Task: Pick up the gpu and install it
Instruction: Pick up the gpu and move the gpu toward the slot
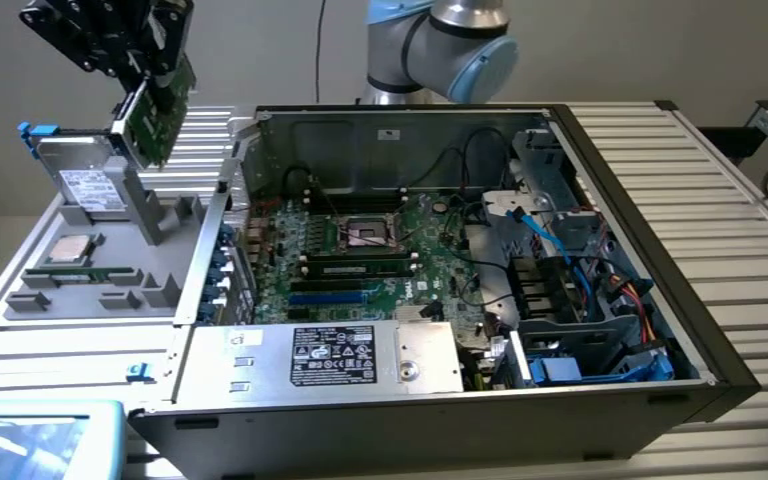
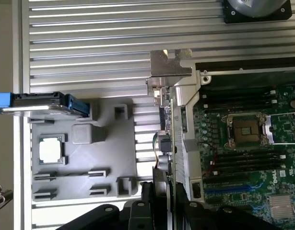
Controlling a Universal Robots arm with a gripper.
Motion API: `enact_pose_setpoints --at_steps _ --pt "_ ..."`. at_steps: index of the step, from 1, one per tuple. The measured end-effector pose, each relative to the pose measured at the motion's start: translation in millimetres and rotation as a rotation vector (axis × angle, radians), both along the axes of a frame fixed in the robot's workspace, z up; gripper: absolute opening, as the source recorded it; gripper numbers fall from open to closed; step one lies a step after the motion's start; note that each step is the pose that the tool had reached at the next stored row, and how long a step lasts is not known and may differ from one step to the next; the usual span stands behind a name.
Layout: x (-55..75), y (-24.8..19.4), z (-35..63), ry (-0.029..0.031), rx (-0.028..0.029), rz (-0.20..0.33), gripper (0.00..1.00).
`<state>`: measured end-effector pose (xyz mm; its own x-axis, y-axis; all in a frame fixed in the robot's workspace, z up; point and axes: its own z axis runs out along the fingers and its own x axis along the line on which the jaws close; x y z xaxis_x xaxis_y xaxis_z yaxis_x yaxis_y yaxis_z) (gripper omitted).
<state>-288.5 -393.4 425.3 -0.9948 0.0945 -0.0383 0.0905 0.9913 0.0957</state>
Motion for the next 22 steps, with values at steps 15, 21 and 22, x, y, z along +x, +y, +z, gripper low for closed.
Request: enact_pose_setpoints --at_steps 15,21,22 --pt "61.1 -9.7 1.4 0.0331 0.0 0.0 0.29" --pt "80.3 -12.1 1.4 0.0566 0.0001 0.0 0.29" --pt "83.6 -12.5 1.4 0.0602 0.0001 0.0 0.29"
